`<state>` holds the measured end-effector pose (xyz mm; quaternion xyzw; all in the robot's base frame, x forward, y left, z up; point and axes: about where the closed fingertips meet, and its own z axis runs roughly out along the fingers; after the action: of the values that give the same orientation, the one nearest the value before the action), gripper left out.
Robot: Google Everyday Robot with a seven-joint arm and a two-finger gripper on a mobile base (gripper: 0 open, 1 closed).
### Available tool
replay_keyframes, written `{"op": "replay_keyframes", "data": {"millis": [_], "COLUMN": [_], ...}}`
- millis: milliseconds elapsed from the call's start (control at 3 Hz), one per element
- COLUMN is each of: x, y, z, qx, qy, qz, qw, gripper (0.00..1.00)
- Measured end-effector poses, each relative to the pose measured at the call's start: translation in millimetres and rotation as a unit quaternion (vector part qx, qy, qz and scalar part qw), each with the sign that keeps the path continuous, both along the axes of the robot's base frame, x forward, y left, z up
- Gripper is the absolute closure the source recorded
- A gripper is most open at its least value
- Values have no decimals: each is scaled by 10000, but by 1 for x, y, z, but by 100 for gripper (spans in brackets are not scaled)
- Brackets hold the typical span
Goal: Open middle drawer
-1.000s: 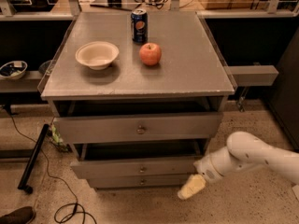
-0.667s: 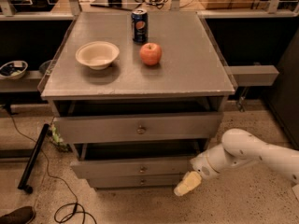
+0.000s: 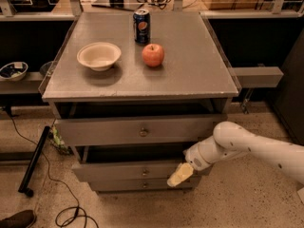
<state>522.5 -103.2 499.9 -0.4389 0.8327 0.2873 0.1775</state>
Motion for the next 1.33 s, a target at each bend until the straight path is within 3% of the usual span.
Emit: {"op": "replay_keyframes", "data": {"millis": [333, 667, 1000, 1333], "x": [19, 19, 19, 19], "y": [29, 29, 29, 29], "z": [-34, -34, -34, -34], "qx": [-2, -2, -2, -1], "qy": [175, 175, 175, 175], "qz": [264, 264, 264, 265], "qw": [9995, 9995, 9995, 9995], "gripper": [0, 0, 17, 40]}}
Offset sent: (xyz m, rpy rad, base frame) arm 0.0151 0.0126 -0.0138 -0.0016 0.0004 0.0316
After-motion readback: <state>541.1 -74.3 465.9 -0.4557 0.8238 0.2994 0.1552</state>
